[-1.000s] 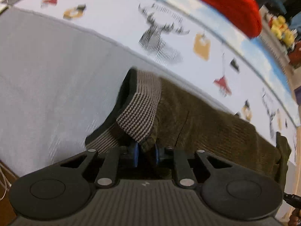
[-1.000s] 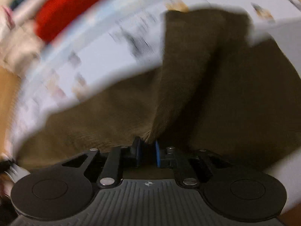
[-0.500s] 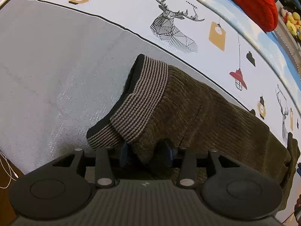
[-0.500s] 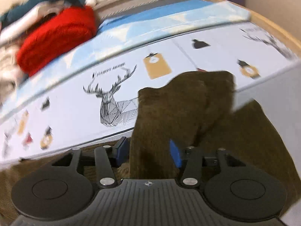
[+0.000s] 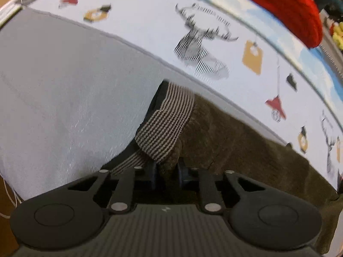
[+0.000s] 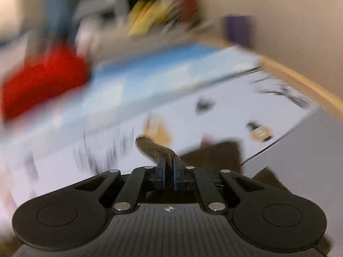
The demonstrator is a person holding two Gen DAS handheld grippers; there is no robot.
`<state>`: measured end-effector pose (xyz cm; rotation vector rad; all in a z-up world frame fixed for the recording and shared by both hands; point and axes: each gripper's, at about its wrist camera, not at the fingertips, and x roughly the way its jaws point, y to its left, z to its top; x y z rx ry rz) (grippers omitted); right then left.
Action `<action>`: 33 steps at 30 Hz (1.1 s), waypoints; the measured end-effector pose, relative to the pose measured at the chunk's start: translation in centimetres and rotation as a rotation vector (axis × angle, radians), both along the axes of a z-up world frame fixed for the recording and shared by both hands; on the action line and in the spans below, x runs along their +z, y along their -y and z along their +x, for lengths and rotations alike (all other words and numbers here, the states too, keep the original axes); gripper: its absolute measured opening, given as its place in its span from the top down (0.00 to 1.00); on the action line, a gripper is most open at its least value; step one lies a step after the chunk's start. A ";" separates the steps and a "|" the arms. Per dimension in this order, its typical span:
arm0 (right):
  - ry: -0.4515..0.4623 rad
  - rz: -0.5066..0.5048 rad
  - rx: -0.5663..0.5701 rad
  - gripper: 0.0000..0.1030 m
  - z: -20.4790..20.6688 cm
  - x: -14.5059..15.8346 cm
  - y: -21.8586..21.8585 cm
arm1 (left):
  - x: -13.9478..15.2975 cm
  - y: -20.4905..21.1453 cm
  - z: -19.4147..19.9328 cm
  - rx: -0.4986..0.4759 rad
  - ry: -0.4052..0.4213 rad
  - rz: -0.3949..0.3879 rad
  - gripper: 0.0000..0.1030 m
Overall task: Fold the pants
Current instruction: 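Lift the leg hem with the right gripper toward the waistband held by the left gripper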
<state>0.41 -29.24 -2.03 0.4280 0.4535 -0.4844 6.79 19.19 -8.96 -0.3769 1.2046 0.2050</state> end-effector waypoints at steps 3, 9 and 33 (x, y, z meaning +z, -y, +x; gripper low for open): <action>0.136 0.010 -0.168 1.00 -6.5 2.1 2.3 | 1.9 -0.2 -1.1 -0.022 0.098 0.004 0.84; -0.013 0.308 -0.255 1.00 -15.3 -3.7 8.3 | 0.7 -0.9 -2.3 -0.064 0.029 -0.050 0.83; 0.044 0.588 -0.328 0.88 -0.9 -11.1 11.5 | -2.1 -1.6 0.3 0.085 -0.086 -0.091 0.72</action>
